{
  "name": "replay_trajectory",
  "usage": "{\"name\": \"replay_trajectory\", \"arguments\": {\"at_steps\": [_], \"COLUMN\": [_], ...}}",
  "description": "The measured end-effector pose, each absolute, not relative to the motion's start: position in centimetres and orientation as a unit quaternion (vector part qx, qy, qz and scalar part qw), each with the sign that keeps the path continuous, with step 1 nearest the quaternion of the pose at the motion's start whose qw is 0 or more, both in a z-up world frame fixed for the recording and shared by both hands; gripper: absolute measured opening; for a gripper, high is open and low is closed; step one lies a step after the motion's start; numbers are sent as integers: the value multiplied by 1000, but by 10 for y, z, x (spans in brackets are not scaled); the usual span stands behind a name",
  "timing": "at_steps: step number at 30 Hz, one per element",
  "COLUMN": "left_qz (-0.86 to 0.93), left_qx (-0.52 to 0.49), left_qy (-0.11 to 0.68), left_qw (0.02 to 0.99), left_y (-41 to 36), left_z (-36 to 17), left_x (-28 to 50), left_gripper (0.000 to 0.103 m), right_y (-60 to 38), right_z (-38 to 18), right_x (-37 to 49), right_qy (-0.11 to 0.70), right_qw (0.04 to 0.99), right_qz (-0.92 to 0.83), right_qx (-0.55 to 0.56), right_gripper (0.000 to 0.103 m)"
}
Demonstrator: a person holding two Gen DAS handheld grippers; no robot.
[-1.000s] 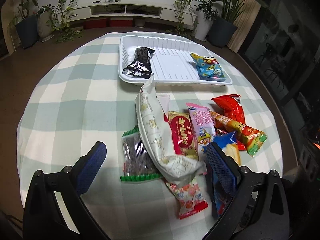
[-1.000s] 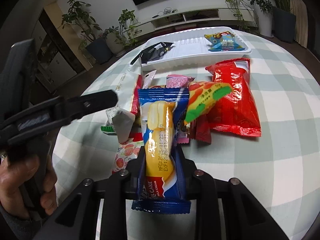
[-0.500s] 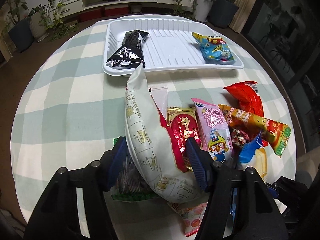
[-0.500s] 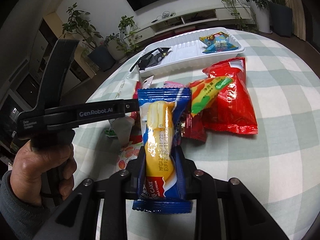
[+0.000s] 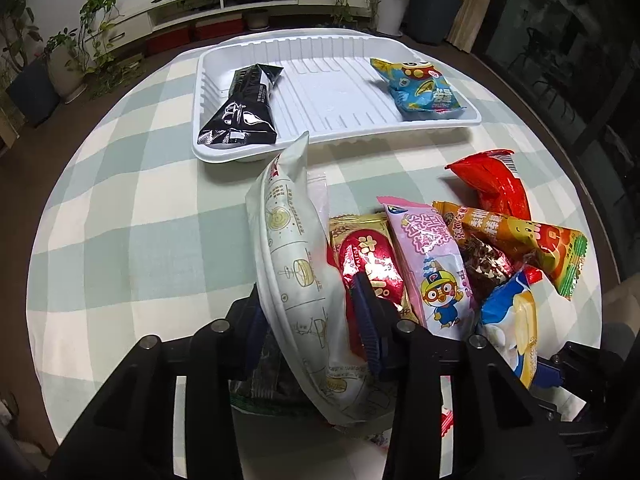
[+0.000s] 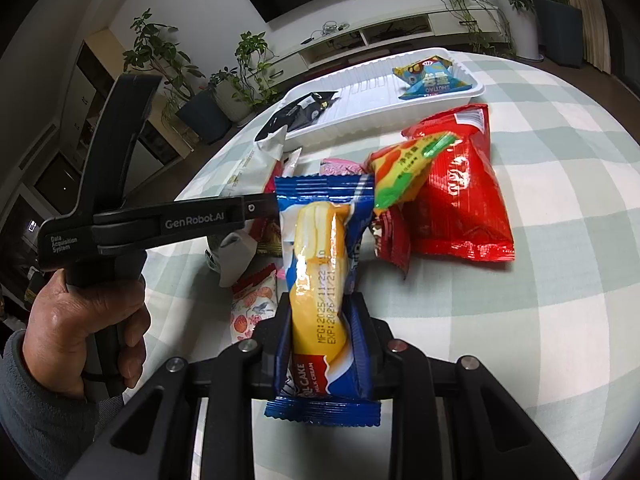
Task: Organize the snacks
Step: 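Grasp the white paper-wrapped bar with the left gripper while the right gripper holds the blue cake packet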
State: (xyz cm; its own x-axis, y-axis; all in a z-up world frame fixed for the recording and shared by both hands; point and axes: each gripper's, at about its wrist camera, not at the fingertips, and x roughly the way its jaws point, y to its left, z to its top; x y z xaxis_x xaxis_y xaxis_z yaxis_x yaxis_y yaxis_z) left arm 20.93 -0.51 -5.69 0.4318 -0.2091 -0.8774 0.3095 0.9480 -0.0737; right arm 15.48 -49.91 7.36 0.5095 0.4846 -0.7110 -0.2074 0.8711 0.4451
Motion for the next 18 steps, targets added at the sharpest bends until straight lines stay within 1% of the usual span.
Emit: {"name": "replay_trajectory", "arguments": {"at_steps": [3, 5, 8, 18], "left_qz": [-161, -167, -178, -198], "left_qx": [57, 57, 48, 44], "left_qy": [508, 506, 502, 505], "left_qw": [844, 845, 845, 839], "left_y": [-6, -5, -1, 0], "left_z": [-55, -53, -50, -48], "left_x": [208, 207, 206, 200], "left_gripper": [30, 18, 16, 14], "right_y": [-499, -499, -500, -502], "right_z": [73, 73, 73, 72], "right_x": [155, 155, 155, 154], "right_qy": [452, 451, 450, 449], "right_qw": [856, 856, 856, 856], "right_qz": [202, 202, 201, 203], "right_qx": [153, 153, 154, 158], "right_gripper": [29, 29, 29, 29]}}
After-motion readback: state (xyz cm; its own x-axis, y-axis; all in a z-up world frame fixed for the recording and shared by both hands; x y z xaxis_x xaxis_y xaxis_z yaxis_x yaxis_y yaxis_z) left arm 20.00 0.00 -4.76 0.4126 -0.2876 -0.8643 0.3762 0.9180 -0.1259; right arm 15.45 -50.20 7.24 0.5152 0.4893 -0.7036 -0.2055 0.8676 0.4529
